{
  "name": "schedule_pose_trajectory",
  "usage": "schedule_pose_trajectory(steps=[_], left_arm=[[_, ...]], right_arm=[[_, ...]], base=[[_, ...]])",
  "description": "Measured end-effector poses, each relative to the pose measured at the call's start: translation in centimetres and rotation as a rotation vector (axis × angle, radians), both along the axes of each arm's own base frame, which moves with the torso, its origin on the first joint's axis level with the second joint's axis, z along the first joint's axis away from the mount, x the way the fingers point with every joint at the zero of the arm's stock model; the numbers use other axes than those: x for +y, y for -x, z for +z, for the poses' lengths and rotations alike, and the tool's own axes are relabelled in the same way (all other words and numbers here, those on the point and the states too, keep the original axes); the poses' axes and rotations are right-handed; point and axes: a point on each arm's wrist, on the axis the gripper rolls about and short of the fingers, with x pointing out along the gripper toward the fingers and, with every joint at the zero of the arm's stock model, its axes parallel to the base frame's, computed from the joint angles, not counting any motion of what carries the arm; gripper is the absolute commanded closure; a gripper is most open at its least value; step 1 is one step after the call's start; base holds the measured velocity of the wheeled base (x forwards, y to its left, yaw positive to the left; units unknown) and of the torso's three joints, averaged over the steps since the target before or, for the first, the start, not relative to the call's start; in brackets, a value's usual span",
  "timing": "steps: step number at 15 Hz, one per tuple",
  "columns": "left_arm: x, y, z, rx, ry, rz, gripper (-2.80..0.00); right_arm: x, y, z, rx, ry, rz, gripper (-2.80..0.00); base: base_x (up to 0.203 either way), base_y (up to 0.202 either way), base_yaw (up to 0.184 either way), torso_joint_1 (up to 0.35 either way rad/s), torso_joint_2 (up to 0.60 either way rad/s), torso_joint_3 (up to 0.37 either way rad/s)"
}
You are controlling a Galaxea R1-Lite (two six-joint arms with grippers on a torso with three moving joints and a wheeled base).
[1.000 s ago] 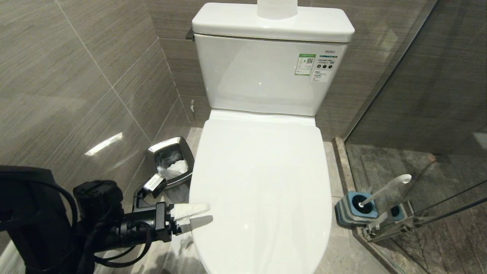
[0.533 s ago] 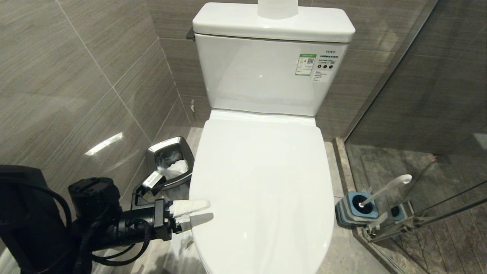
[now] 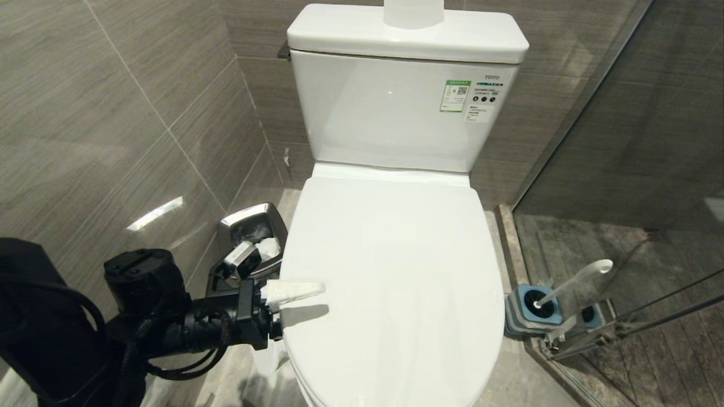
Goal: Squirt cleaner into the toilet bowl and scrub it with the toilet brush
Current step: Use the left hand to lift the toilet lid slightly
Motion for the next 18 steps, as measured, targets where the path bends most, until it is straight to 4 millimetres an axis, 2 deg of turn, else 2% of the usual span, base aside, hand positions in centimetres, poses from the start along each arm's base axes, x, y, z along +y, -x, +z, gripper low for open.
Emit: schedule_pose_trajectory(steps=[5, 13, 18], left_arm=[[-0.2, 0.1, 1.7, -0.057, 0.025, -0.005, -2.80], [0.3, 1.7, 6.1, -0.075, 0.109, 0.006, -2.80], [-1.3, 2.0, 7.0, -0.113, 0.136, -0.005, -2.80]], right_arm=[[0.0, 0.0, 0.0, 0.000, 0.001, 0.001, 0.00], [0.0, 0.0, 0.0, 0.000, 0.000, 0.001, 0.00], [0.0, 0.0, 0.0, -0.001, 0.001, 0.000, 0.00]], base=[[0.000, 0.000, 0.000, 0.000, 0.00, 0.000], [0.000, 0.000, 0.000, 0.000, 0.00, 0.000], [0.000, 0.000, 0.000, 0.000, 0.00, 0.000]])
